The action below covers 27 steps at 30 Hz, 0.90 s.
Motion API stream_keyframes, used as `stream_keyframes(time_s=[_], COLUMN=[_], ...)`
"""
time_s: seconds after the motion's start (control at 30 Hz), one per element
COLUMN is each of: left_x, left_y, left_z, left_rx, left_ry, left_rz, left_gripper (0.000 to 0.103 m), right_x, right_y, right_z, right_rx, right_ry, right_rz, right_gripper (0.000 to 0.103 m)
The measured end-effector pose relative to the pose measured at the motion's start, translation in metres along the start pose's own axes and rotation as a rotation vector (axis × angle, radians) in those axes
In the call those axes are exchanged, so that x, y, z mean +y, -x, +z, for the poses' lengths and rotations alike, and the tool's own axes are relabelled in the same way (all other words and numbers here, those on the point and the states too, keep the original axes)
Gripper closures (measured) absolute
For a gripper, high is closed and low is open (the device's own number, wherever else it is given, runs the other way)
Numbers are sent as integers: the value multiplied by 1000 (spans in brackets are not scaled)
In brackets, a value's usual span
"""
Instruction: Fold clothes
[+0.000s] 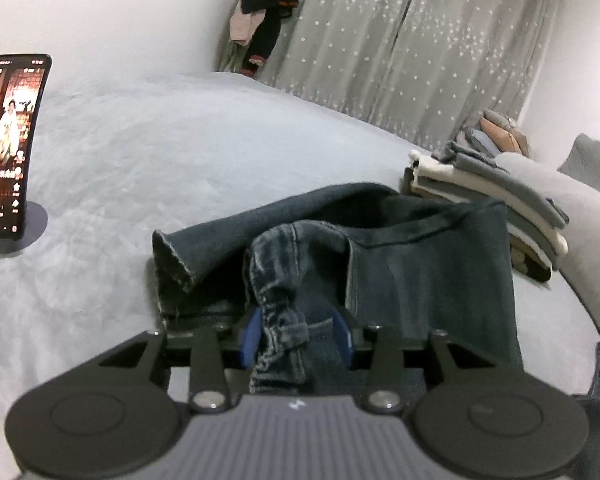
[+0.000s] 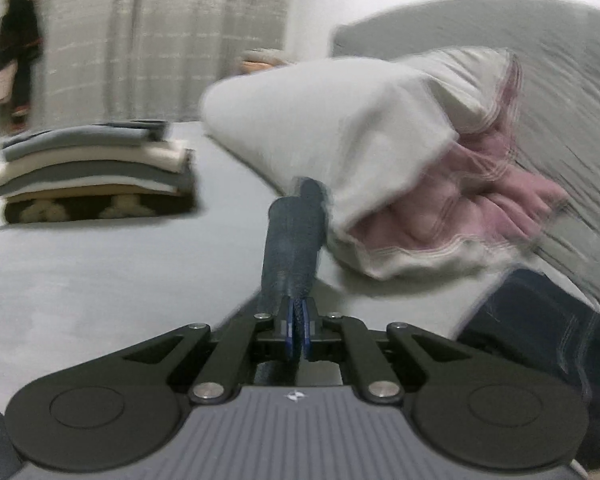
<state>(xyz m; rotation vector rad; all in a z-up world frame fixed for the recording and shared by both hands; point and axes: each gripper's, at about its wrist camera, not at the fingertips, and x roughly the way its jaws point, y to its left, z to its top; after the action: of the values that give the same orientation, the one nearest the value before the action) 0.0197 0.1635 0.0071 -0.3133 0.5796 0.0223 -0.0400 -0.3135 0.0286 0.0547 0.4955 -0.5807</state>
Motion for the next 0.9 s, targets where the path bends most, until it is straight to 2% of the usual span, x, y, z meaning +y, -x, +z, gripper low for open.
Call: stream_keyframes(time_s=[0.2, 0.33, 0.43, 0.57, 0.67, 0.73, 0.8, 0.87, 0.9], left_x=[11, 32, 45, 57, 66, 74, 79, 82, 83], left_y=[11, 23, 27, 33, 38, 40, 37, 29, 22], left_z=[-8, -16, -22, -28, -34, -40, -40, -30, -24], left_rx=[75, 164, 238, 282, 303, 315, 323, 337, 340], left_ry=[6, 63, 154, 235, 258, 294, 312, 317, 318], left_rz=[-18, -116, -185, -190, -162, -194, -215, -236, -253], left_gripper=[57, 41, 38, 32, 31, 31, 31, 31, 31], right_x=[-52, -76, -86, -93, -92, -93, -91, -81, -73], right_y=[6, 7, 7, -4, 5, 15, 30, 45, 53], right_z=[-29, -48, -66, -87, -88, -87, -87, -88, -89], right_rx=[46, 98, 154, 252, 247, 243, 235, 224, 214], right_ry=[-98, -177, -207, -258, -264, -283, -304, -290, -272], right_rz=[-84, -118, -141, -152, -145, -132, -84, -25, 4], right_gripper=[99, 99, 99, 98, 95, 94, 87, 71, 69])
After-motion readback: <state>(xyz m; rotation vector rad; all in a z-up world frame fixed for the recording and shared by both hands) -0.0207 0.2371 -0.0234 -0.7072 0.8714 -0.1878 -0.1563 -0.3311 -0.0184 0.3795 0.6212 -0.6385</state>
